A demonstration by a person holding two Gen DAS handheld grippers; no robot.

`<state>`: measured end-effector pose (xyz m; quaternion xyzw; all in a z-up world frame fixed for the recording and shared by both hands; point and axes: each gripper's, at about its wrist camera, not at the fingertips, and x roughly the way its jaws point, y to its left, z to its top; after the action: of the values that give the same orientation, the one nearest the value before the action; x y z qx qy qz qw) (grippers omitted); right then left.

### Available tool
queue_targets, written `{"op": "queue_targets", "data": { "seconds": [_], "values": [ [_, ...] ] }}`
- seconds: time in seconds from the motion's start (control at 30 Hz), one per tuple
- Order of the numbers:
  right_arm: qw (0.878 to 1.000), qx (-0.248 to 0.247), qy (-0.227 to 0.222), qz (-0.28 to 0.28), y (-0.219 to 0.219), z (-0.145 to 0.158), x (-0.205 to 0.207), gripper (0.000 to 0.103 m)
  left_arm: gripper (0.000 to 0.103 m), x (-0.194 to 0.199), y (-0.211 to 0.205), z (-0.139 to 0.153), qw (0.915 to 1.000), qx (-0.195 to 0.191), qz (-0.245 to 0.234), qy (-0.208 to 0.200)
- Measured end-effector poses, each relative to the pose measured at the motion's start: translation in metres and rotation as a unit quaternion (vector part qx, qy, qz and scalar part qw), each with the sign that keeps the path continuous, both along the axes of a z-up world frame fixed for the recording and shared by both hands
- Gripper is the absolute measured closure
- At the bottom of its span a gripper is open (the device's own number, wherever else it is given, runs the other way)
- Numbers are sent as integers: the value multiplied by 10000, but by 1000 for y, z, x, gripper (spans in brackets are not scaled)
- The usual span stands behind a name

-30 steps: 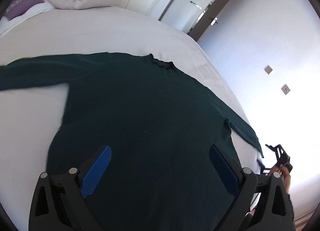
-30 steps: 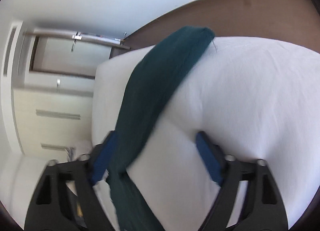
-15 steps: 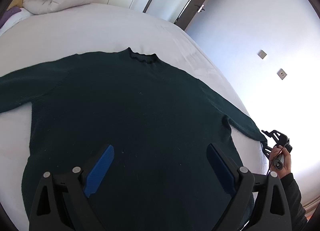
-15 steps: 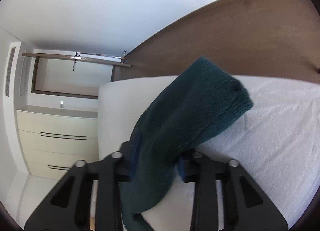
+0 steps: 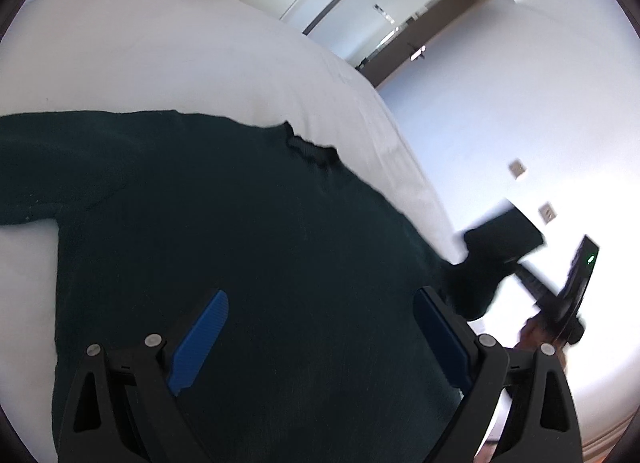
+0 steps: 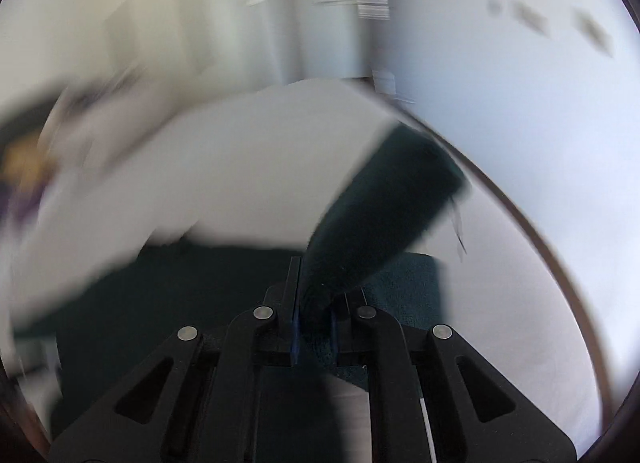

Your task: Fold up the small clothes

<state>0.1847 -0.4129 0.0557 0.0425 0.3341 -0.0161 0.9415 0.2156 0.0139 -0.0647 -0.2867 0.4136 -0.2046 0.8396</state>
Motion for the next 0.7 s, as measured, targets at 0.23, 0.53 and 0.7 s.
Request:
{"op": "queue_targets", "data": {
  "seconds": [0.23, 0.53, 0.7],
  "values": [
    [9749, -1086, 1408, 1341, 155, -118, 83, 92, 8, 38, -8, -33, 9955, -566, -293, 695],
    [9865, 460, 661, 1425, 115, -110, 61, 10, 1, 64, -46, -61, 9818, -1257, -488, 1340],
    [9664, 2185, 980, 932, 98, -152, 44, 10, 2, 64, -69, -63, 9840, -902, -573, 1425]
  ]
}}
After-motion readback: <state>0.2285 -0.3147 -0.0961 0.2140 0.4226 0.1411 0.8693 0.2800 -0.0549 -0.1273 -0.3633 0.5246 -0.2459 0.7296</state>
